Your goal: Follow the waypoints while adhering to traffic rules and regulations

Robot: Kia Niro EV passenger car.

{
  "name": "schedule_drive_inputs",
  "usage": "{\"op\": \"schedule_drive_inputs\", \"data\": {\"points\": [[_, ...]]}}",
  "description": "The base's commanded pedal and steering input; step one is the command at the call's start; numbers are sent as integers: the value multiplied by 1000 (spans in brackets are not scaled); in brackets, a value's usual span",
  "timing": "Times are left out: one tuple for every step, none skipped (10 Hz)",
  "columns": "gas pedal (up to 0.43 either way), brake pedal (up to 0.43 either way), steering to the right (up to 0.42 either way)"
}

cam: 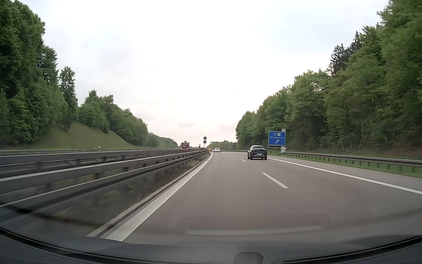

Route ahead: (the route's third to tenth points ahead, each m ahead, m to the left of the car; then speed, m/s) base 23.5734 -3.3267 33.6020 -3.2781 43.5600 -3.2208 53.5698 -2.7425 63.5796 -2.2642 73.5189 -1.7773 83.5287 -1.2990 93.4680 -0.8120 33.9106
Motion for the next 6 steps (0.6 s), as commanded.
{"op": "schedule_drive_inputs", "data": {"points": [[280,0,-7],[280,0,-7],[280,0,-7],[280,0,-7],[280,0,-8],[280,0,-7]]}}
